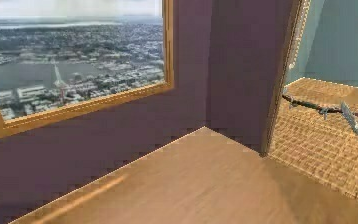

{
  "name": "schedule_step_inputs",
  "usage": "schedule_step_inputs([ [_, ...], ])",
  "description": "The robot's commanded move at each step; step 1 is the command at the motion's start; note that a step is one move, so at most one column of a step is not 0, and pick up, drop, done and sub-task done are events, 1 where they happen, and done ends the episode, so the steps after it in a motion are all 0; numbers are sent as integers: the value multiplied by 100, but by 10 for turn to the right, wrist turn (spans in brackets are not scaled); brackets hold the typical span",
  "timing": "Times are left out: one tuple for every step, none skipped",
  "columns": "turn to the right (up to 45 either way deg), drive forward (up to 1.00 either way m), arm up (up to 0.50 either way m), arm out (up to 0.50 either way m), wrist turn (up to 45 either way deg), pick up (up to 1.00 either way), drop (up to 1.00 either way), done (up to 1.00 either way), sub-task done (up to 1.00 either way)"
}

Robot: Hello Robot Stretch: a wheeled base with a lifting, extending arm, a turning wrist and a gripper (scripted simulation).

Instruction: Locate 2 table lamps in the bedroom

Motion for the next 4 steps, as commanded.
schedule_step_inputs([
  [90,0,0,0,0,0,0,0,0],
  [0,35,0,0,0,0,0,0,0],
  [240,0,0,0,0,0,0,0,0],
  [0,70,0,0,0,0,0,0,0],
])
